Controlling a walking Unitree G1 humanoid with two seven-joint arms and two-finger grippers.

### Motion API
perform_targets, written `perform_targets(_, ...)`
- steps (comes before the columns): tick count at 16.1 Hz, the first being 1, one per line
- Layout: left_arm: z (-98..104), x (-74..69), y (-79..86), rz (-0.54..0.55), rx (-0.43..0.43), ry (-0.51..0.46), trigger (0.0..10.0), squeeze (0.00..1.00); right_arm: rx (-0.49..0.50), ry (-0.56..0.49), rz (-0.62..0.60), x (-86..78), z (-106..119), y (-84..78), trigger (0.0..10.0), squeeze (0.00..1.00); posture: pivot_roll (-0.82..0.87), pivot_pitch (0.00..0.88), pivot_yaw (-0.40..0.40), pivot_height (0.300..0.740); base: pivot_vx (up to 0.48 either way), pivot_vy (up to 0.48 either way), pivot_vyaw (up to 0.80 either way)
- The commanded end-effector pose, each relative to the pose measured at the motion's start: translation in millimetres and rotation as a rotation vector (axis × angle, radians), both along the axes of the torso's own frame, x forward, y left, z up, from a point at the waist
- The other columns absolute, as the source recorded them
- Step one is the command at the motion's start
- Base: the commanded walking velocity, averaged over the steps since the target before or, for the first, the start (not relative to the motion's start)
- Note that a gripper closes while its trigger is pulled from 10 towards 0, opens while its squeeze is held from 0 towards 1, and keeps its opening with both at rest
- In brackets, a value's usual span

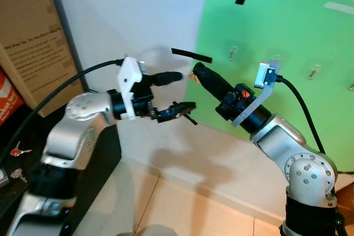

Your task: Hang keys on a hook

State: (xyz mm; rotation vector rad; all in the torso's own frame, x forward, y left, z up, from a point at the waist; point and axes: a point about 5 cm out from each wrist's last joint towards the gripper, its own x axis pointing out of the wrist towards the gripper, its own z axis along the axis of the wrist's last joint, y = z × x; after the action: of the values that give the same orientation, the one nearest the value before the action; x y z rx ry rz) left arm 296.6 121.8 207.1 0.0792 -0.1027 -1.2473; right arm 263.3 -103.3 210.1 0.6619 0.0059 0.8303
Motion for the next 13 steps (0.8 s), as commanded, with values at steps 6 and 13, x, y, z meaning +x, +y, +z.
perform_targets(6, 8.1, 9.2, -7.2, -0.058, -0.145, 0.101, 0.0, 0.00, 0.003, -0.023, 0.043, -9.8, 5.5, 3.7, 10.0, 0.00, -0.02, 0.000, -0.078, 0.740, 0.000, 0.000, 0.00)
perform_targets(13, 2.8, 19.4, -15.2, -0.036, -0.154, 0.092, 0.0, 0.00, 0.023, -0.031, 0.072, -10.5, 9.0, 7.6, 10.0, 0.00, -0.02, 0.000, -0.080, 0.740, 0.000, 0.000, 0.00)
